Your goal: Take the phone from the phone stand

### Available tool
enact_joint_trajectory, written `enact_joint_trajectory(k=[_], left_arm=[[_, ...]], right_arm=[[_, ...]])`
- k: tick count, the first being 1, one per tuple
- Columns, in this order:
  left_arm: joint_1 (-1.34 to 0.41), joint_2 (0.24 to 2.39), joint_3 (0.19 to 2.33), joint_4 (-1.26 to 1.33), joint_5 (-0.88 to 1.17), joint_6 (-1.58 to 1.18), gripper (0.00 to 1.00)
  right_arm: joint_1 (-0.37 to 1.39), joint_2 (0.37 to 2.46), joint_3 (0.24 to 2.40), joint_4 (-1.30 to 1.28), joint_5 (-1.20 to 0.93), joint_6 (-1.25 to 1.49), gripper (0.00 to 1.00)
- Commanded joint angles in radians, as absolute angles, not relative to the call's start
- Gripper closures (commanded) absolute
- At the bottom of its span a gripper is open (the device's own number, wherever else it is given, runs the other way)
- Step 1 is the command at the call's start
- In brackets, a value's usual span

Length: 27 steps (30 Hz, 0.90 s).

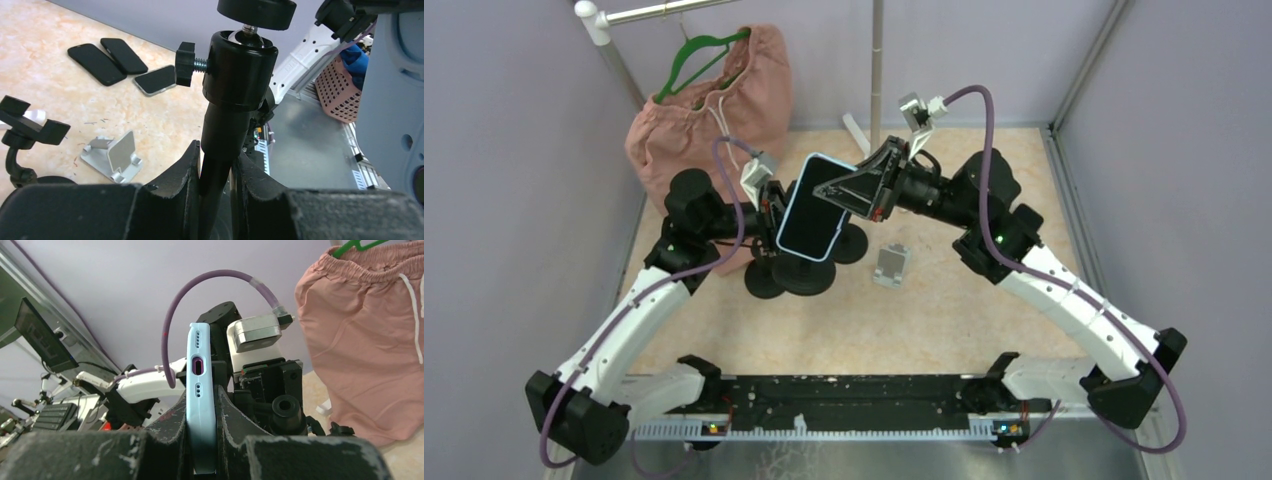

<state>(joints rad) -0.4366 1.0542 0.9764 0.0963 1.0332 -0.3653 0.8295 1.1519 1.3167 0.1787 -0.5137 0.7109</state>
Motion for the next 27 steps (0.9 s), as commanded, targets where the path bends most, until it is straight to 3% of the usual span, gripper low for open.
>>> enact_joint_trajectory(k=[1,11,19,27], left_arm=[[-0.405,1.076,0.994,0.07,0.798,-0.381,1.0],[-0.435,1.047,0.983,0.036,0.564,-0.251,1.0],[-0.428,1.1,0.968,0.07,0.73,-0.423,1.0],[-0.386,1.107,0.947,0.08,0.728,-0.565,1.0]], right_arm=[[0.9,1.071,1.37,0.177,-0.639,0.813,1.0],[0.9,0.987,1.388,-0.04,-0.394,0.758,1.0],[0.901,0.967,1.317,0.234,-0.638,0.768,1.0],[0.9,1.004,1.392,0.352,-0.84,0.854,1.0]])
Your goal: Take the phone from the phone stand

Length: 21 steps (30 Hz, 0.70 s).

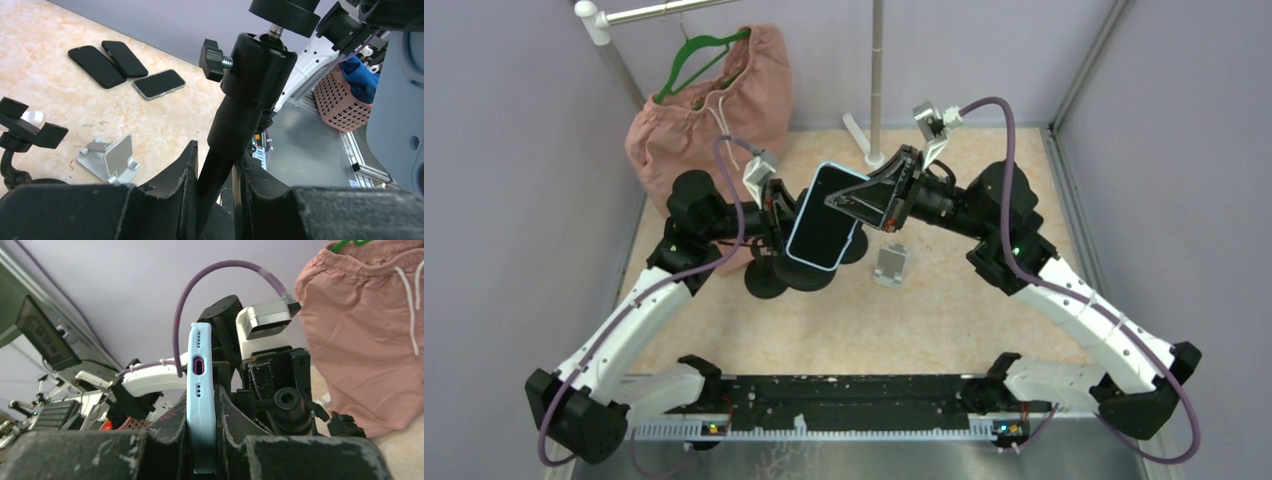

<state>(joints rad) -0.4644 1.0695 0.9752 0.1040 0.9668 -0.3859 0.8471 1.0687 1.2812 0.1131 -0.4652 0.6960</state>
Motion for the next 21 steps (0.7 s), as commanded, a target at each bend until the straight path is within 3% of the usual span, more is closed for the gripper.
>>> enact_joint_trajectory(k=[1,18,21], left_arm=[[-0.382,1.107,0.937,0.076,0.714,-0.565,1.0],[-0.354,1.124,0.848,0.143,0.734,-0.478,1.0],[-0.355,1.123,0.867,0.143,0.778,-0.485,1.0]], right_arm=[[0.9,1.0,1.395,0.352,-0.85,0.856,1.0],[0.9,0.956,1.278,0.702,-0.906,1.218,1.0],[0.9,0.937,1.278,0.615,-0.893,1.152,1.0]])
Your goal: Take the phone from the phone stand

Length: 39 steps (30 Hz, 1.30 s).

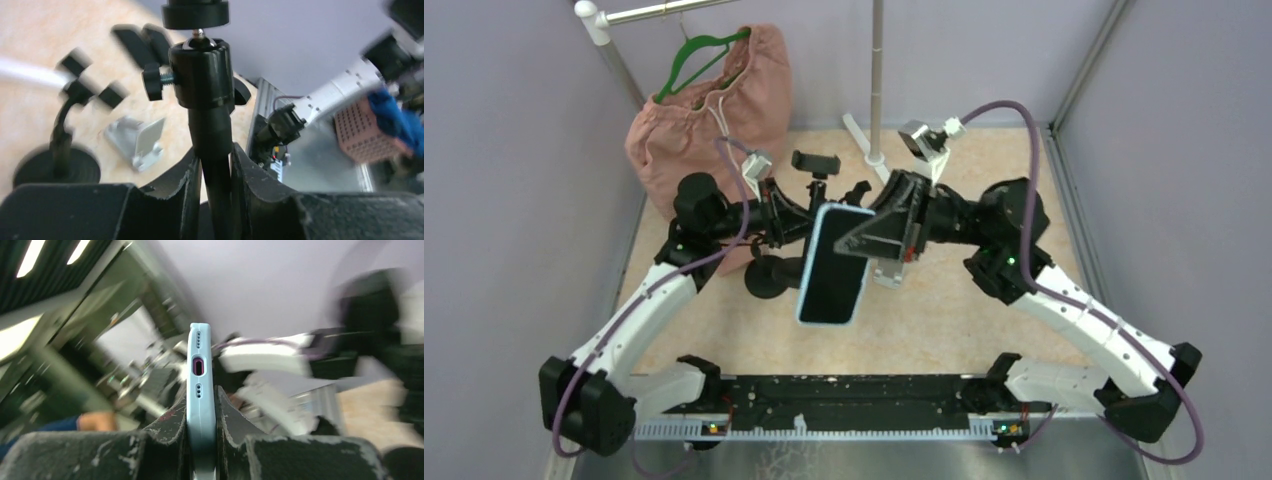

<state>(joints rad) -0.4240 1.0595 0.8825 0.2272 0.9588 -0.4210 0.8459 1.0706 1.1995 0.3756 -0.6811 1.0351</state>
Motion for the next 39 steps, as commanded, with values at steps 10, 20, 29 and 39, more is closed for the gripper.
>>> enact_joint_trajectory(k=[10,20,29,39], left_arm=[[-0.393,1.109,0.861,0.118,1.008,-0.306,1.0],[-0.457,1.023,0.811,0.189,1.068,-0.091,1.0],[-0.56,0.982,0.736,0.256,0.844,-0.055,0.93],[-0.582,1.022,0.535,0.454,0.862,-0.029,0.95]], right_arm=[[0.897,0.942,1.494,-0.002,-0.727,0.75,1.0],[0.594,0.999,1.632,-0.584,-0.322,0.605,1.0],[-0.055,0.915,1.04,-0.143,-0.698,0.979,1.0],[-0.079,1.201,0.943,-0.105,-0.488,0.813,1.0]])
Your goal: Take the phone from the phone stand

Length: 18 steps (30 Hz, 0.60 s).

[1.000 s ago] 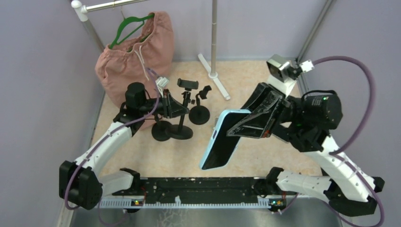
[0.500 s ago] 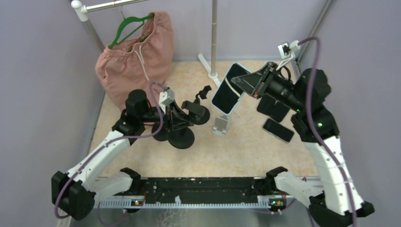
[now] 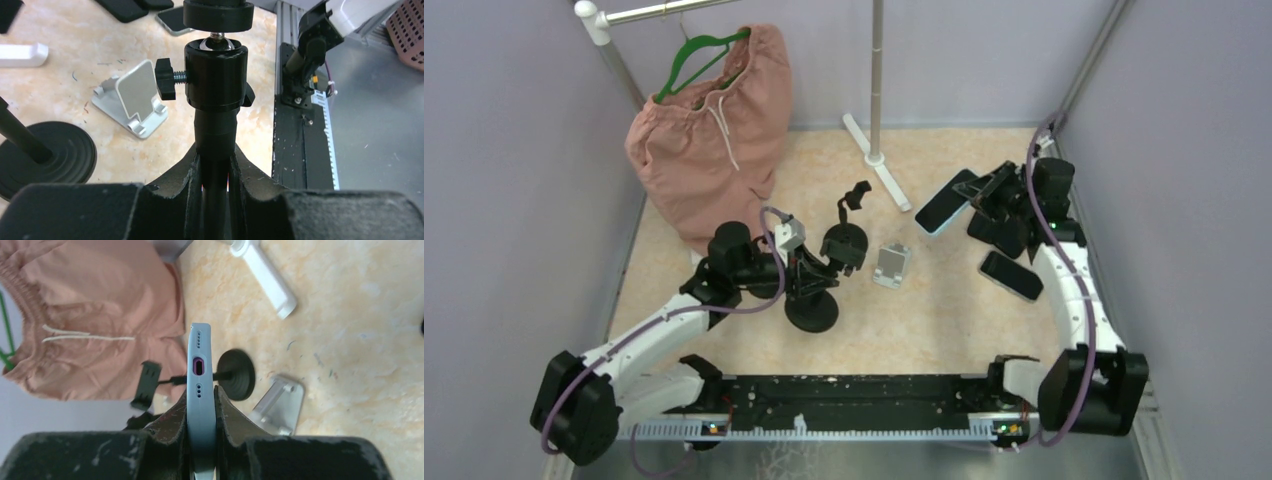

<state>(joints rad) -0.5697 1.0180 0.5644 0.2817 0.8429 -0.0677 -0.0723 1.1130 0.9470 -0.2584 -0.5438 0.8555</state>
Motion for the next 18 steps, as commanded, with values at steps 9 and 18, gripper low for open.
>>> enact_joint_trajectory(k=[9,18], left_arm=[[-0.658,1.153,0.449,0.746,0.768,0.074,0.94],[-0.709,1.359,0.456,0.955,0.562,0.225,0.74]], right_arm=[[-0.078,1.47,1.0,-0.079,-0.411,0.675,1.0],[-0.078,1.619,1.043,-0.07,-0.421,0.646,1.0]])
